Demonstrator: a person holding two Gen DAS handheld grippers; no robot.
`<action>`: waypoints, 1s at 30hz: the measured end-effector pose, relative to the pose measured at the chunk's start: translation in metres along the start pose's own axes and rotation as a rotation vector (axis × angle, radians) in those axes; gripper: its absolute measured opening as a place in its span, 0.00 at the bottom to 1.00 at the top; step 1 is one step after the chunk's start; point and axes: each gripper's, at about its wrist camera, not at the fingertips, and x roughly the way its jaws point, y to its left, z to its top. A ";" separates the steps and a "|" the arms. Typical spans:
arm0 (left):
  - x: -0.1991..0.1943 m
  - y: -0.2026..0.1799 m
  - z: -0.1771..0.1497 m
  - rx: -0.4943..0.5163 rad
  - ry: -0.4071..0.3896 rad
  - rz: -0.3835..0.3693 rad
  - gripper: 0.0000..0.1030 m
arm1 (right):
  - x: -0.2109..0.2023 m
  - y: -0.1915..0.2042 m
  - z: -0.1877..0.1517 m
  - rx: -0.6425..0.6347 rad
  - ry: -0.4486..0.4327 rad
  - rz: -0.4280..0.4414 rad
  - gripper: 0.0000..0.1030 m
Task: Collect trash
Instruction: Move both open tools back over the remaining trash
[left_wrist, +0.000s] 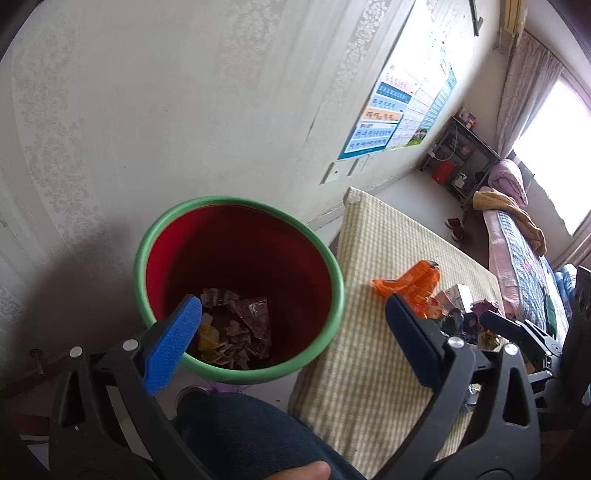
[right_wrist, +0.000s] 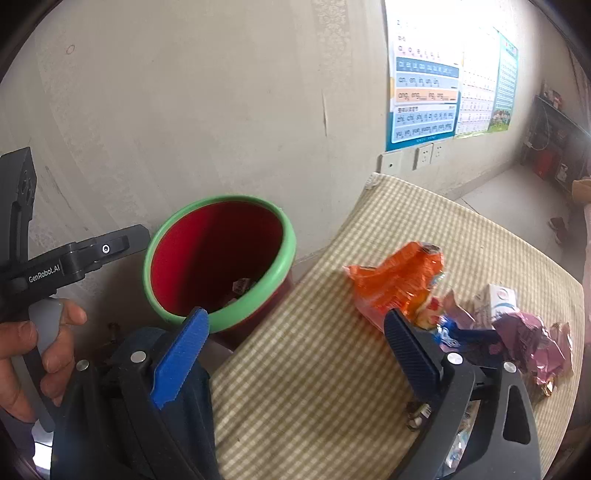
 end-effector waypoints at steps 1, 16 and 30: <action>0.000 -0.008 -0.002 0.011 0.005 -0.008 0.95 | -0.006 -0.007 -0.004 0.009 -0.005 -0.011 0.90; 0.014 -0.131 -0.036 0.178 0.075 -0.144 0.95 | -0.091 -0.111 -0.066 0.197 -0.059 -0.179 0.90; 0.047 -0.205 -0.054 0.266 0.156 -0.196 0.95 | -0.134 -0.188 -0.100 0.339 -0.112 -0.294 0.90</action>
